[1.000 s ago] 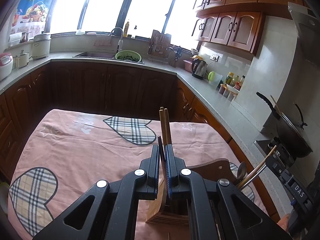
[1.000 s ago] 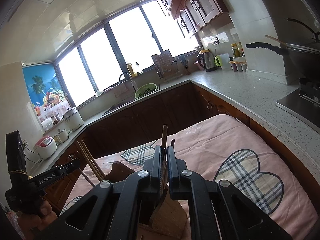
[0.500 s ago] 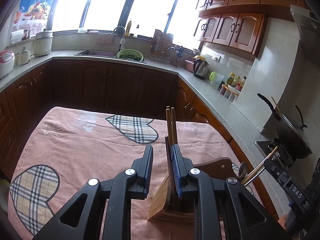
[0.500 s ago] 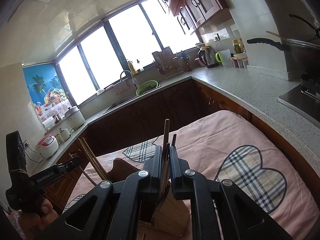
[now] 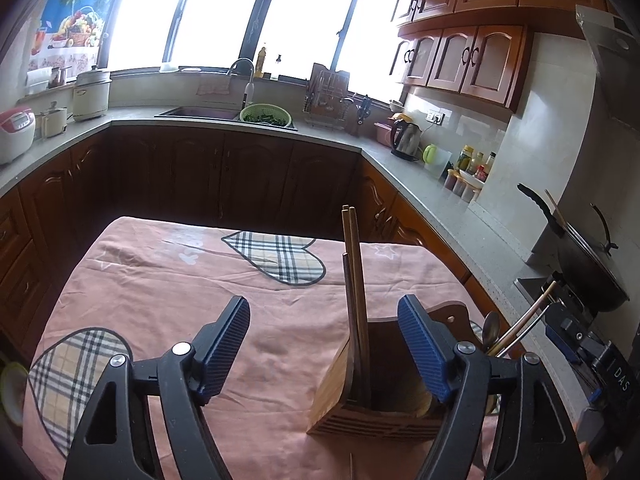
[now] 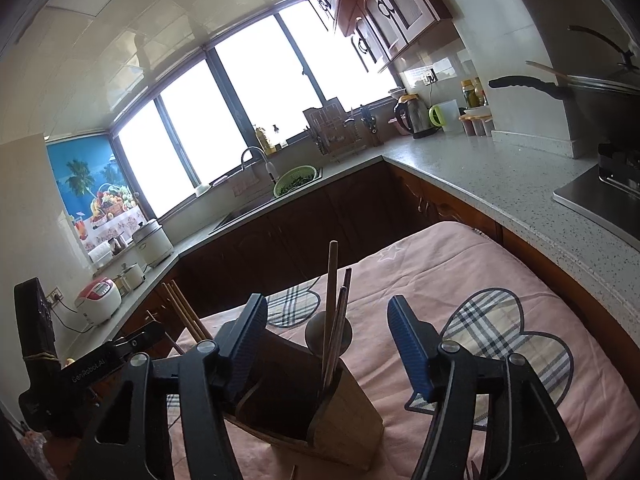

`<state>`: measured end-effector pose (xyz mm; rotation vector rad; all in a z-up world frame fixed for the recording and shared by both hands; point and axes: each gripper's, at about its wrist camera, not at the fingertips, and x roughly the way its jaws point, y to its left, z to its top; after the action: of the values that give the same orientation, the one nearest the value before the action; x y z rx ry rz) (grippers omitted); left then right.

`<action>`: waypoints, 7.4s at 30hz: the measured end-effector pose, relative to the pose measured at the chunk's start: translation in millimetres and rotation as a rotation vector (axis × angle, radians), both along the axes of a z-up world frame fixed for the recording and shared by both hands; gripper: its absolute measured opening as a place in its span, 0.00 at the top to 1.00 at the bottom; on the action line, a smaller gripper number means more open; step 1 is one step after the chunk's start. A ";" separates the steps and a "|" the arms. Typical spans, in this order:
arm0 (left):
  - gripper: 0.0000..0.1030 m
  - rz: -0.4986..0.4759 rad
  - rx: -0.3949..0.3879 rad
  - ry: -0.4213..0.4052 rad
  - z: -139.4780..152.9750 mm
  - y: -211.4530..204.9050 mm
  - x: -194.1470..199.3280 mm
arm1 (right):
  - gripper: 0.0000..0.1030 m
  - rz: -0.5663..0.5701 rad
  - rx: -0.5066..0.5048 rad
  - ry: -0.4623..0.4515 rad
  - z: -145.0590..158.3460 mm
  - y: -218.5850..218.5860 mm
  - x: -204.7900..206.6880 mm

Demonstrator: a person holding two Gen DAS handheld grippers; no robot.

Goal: Organize utensils

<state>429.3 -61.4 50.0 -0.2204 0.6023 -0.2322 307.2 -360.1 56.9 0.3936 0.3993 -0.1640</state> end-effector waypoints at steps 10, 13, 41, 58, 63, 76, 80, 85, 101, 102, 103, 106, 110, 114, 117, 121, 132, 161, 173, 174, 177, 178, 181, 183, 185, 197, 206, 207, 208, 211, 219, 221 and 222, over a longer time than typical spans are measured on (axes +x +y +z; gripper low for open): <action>0.08 0.039 0.011 0.023 -3.4 11.2 -16.2 | 0.00 0.024 0.059 -0.024 -1.3 0.5 -12.8; 0.07 0.042 0.016 0.032 -4.3 13.3 -20.7 | 0.00 0.025 0.064 -0.028 -0.7 2.7 -16.9; 0.04 0.028 0.015 -0.088 11.4 38.3 -152.9 | 0.00 0.042 0.026 -0.055 9.4 31.2 -89.3; 0.01 0.111 0.095 -0.139 17.1 59.8 -239.3 | 0.00 0.099 -0.252 -0.146 43.5 87.0 -148.9; 0.01 0.146 0.126 -0.133 6.1 58.1 -268.5 | 0.00 0.108 -0.335 -0.141 26.1 108.5 -173.7; 0.01 0.105 0.121 -0.186 -40.5 52.8 -324.6 | 0.00 0.096 -0.327 -0.114 -19.4 120.9 -227.6; 0.01 0.108 0.158 -0.174 -48.3 46.2 -329.6 | 0.00 0.067 -0.325 -0.103 -32.2 119.1 -238.7; 0.01 0.063 0.195 -0.081 -51.6 40.3 -317.1 | 0.00 0.055 -0.334 -0.070 -45.7 118.4 -242.8; 0.01 0.096 0.286 -0.095 -25.7 45.5 -307.7 | 0.00 0.113 -0.400 -0.089 -35.1 150.8 -224.6; 0.01 0.101 0.289 -0.096 -24.7 44.8 -308.4 | 0.00 0.120 -0.407 -0.091 -32.9 153.7 -225.7; 0.01 0.107 0.290 -0.099 -25.2 44.7 -310.6 | 0.00 0.126 -0.414 -0.094 -29.8 156.7 -226.3; 0.01 0.121 0.276 -0.105 -22.3 45.6 -312.6 | 0.00 0.142 -0.442 -0.112 -19.1 163.9 -229.2; 0.01 0.127 0.297 -0.115 -17.2 43.8 -313.7 | 0.00 0.159 -0.467 -0.144 -0.8 169.7 -235.2; 0.01 0.121 0.317 -0.114 -11.2 38.1 -314.8 | 0.00 0.151 -0.484 -0.189 10.8 170.2 -239.3; 0.01 0.129 0.320 -0.118 -7.8 36.0 -317.1 | 0.00 0.148 -0.456 -0.203 17.7 166.9 -240.3; 0.01 0.145 0.313 -0.122 -8.6 35.0 -319.7 | 0.00 0.140 -0.458 -0.211 16.4 167.1 -244.8; 0.01 0.126 0.322 -0.108 -22.0 31.9 -334.2 | 0.00 0.115 -0.390 -0.114 -33.5 153.9 -243.9; 0.01 0.135 0.278 -0.160 -49.6 38.4 -346.7 | 0.00 0.104 -0.401 -0.117 -55.2 161.4 -255.2; 0.01 0.123 0.285 -0.167 -48.2 34.1 -349.0 | 0.00 0.094 -0.389 -0.118 -54.8 157.8 -254.8; 0.01 0.124 0.287 -0.166 -48.5 34.0 -348.7 | 0.00 0.094 -0.387 -0.119 -54.1 157.3 -254.6; 0.01 0.124 0.291 -0.164 -48.5 32.8 -348.8 | 0.00 0.093 -0.385 -0.122 -53.2 156.5 -255.4; 0.01 0.124 0.291 -0.163 -48.8 32.4 -348.5 | 0.00 0.092 -0.385 -0.122 -53.1 156.2 -255.6; 0.01 0.125 0.293 -0.160 -48.7 31.3 -348.6 | 0.00 0.093 -0.382 -0.123 -52.7 155.9 -256.0; 0.01 0.124 0.293 -0.162 -48.4 30.2 -349.9 | 0.00 0.092 -0.383 -0.123 -52.3 156.0 -256.5; 0.01 0.125 0.294 -0.164 -48.2 29.2 -351.3 | 0.00 0.093 -0.382 -0.125 -51.1 155.7 -257.1; 0.01 0.124 0.290 -0.166 -48.2 28.2 -353.4 | 0.00 0.099 -0.378 -0.140 -44.5 157.7 -260.1; 0.01 0.123 0.287 -0.163 -47.7 29.1 -353.4 | 0.00 0.105 -0.378 -0.143 -43.4 159.9 -261.1; 0.01 0.123 0.287 -0.162 -47.7 29.2 -353.2 | 0.00 0.106 -0.377 -0.144 -43.0 159.9 -260.9; 0.01 0.124 0.288 -0.163 -47.8 29.1 -353.3 | 0.00 0.106 -0.377 -0.144 -43.1 160.1 -260.6; 0.01 0.124 0.288 -0.165 -47.6 29.1 -353.4 | 0.00 0.107 -0.378 -0.146 -42.8 160.3 -260.1; 0.01 0.127 0.293 -0.169 -48.2 27.5 -354.1 | 0.00 0.111 -0.377 -0.147 -42.4 161.3 -259.9; 0.01 0.127 0.293 -0.169 -48.5 27.3 -353.8 | 0.00 0.111 -0.378 -0.147 -42.3 161.4 -259.9; 0.01 0.127 0.293 -0.169 -48.7 27.1 -353.8 | 0.00 0.111 -0.379 -0.147 -42.4 161.2 -260.0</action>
<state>75.5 -34.3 1.3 0.0439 0.4462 -0.0378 47.2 -198.9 14.5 0.0096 0.2365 -0.0985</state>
